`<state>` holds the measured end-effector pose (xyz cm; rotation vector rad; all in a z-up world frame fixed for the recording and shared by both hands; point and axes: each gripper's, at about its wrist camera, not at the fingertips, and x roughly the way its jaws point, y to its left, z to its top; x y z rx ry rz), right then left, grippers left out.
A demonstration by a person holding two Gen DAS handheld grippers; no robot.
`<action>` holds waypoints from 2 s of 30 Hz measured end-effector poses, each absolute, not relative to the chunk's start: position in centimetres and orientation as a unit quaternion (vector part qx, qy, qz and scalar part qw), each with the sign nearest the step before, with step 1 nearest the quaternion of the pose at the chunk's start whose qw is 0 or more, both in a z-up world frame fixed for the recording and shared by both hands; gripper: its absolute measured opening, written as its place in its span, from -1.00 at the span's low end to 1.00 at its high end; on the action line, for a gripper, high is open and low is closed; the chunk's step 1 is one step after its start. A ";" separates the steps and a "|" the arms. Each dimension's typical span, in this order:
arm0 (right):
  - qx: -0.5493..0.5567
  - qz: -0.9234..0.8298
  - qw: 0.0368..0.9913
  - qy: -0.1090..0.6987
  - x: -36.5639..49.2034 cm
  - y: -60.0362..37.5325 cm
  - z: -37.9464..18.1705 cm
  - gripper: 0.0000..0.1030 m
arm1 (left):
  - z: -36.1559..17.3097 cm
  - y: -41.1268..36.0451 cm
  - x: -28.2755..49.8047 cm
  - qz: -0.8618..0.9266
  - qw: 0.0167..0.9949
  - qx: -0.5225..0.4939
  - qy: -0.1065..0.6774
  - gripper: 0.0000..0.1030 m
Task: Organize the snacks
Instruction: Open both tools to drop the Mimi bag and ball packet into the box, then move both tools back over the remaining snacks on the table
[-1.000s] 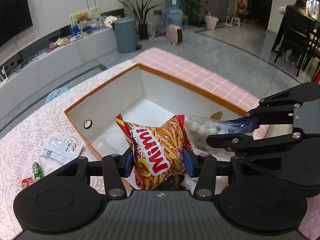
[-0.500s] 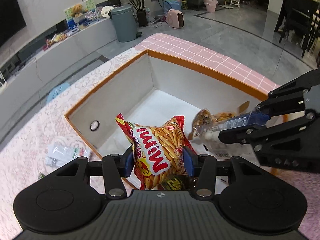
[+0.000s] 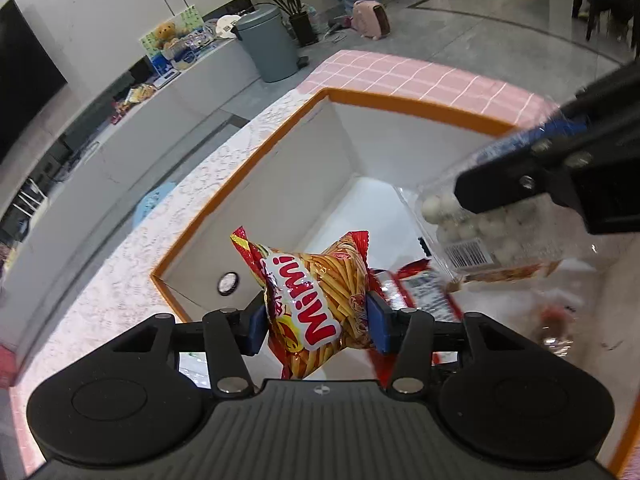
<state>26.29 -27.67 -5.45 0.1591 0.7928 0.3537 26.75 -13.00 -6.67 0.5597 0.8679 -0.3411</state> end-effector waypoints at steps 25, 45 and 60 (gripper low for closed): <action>0.097 0.139 0.900 0.402 31.2 -25.4 -8.4 -0.72 | -2.6 -7.6 26.6 -0.129 0.903 0.147 0.382 0.55; 0.046 0.096 0.910 0.401 30.5 -24.8 -6.8 -0.28 | -1.6 -5.0 24.2 -0.121 0.905 0.120 0.390 0.55; 0.024 0.121 0.914 0.386 24.4 -21.2 -3.1 0.40 | 1.2 -1.8 19.6 -0.102 0.913 0.112 0.378 0.55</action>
